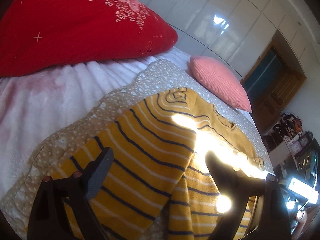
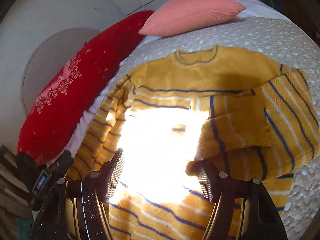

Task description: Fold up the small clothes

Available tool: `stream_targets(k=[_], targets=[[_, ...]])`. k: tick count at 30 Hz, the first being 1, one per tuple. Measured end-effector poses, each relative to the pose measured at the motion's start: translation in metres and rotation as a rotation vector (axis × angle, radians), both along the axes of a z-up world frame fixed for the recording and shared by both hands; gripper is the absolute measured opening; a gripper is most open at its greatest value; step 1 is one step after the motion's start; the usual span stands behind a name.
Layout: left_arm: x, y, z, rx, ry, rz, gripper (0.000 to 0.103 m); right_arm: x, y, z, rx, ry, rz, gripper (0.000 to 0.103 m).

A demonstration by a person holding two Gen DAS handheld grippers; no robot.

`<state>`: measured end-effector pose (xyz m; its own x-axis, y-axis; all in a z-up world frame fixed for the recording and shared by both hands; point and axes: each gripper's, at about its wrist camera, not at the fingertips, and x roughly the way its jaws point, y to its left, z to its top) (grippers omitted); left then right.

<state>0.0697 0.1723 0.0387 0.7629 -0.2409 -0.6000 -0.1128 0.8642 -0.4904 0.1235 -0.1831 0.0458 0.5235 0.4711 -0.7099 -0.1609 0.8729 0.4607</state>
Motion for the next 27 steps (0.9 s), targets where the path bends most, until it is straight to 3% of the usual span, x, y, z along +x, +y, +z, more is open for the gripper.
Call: stream_targets(k=[2, 4, 9, 16, 20, 24, 27], targets=[[0.002, 0.008, -0.003, -0.029, 0.013, 0.013, 0.091, -0.010, -0.012, 0.003, -0.048, -0.030, -0.050, 0.072], [0.003, 0.010, -0.005, -0.043, 0.024, 0.013, 0.091, -0.014, -0.037, 0.009, -0.085, -0.052, -0.168, 0.072], [0.002, 0.000, -0.005, -0.013, 0.016, -0.004, 0.091, -0.017, -0.078, 0.012, -0.059, -0.042, -0.319, 0.072], [0.008, -0.016, -0.017, 0.032, 0.053, -0.027, 0.091, -0.003, -0.062, -0.024, -0.091, 0.067, -0.319, 0.072], [0.009, -0.022, -0.020, 0.058, 0.059, -0.032, 0.091, 0.011, -0.052, -0.027, -0.012, 0.061, -0.309, 0.069], [0.013, -0.020, -0.025, 0.048, 0.079, -0.029, 0.091, 0.023, -0.013, -0.020, 0.028, 0.033, -0.194, 0.069], [0.016, -0.016, -0.029, 0.027, 0.091, -0.032, 0.091, 0.026, 0.025, -0.028, 0.023, 0.061, -0.080, 0.072]])
